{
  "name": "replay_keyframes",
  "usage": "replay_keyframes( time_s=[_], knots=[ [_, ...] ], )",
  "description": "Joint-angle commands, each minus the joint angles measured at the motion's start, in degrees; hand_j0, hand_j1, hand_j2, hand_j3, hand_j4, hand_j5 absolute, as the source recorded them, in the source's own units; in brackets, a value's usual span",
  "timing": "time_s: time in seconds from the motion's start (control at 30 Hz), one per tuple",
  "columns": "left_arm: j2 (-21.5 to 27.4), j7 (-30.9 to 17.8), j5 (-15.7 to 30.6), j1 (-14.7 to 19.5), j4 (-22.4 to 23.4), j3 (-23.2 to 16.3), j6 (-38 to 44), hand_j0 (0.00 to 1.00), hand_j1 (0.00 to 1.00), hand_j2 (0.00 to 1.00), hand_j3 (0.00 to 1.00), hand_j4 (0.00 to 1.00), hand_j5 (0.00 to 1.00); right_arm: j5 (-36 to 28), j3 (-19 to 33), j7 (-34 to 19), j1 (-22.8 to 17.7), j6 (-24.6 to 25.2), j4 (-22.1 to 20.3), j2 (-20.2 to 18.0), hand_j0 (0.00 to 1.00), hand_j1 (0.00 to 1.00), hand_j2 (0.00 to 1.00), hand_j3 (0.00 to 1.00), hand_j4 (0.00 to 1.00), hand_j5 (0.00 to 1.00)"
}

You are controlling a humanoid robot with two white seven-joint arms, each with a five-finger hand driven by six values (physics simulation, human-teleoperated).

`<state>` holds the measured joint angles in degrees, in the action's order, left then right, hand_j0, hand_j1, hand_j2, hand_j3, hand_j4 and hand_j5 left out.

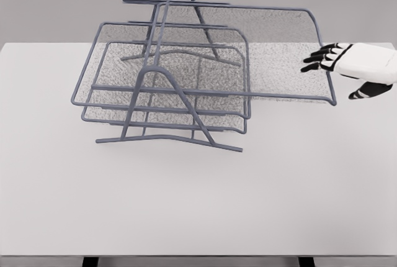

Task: Pull out the upper folder box with right arm

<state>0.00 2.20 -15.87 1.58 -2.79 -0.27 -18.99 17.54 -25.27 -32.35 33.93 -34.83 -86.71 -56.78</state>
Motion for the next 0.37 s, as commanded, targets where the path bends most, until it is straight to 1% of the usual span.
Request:
replay_keyframes(
  time_s=[0.0, 0.1, 0.13, 0.17, 0.33],
  knots=[
    [0.00, -0.01, 0.04, -0.09, -0.02, 0.00, 0.00, 1.00, 1.00, 1.00, 1.00, 1.00, 1.00, 1.53, 1.19, 0.01, 0.00, -0.17, 0.13, -0.44, 1.00, 1.00, 1.00, 1.00, 1.00, 1.00],
    [0.00, -0.01, 0.04, 0.00, -0.02, 0.00, 0.00, 1.00, 1.00, 1.00, 1.00, 1.00, 1.00, 1.45, 1.27, 0.01, 0.00, -0.17, 0.13, -1.05, 1.00, 1.00, 1.00, 1.00, 1.00, 1.00],
    [0.00, -0.01, 0.04, 0.00, -0.02, 0.00, 0.00, 1.00, 1.00, 1.00, 1.00, 1.00, 1.00, -0.40, 1.27, 0.01, 0.00, -0.17, 0.13, -2.19, 1.00, 1.00, 1.00, 1.00, 1.00, 1.00],
    [0.00, -0.01, 0.04, 0.00, -0.02, 0.00, 0.00, 1.00, 1.00, 1.00, 1.00, 1.00, 1.00, -0.66, 1.36, 0.01, 0.00, -0.17, 0.13, -2.81, 1.00, 1.00, 1.00, 1.00, 1.00, 1.00],
    [0.00, -0.01, 0.04, 0.00, -0.02, 0.00, 0.00, 1.00, 1.00, 1.00, 1.00, 1.00, 1.00, -1.01, 1.36, 0.01, 0.00, -0.17, 0.13, -2.90, 1.00, 1.00, 1.00, 1.00, 1.00, 1.00]
  ],
)
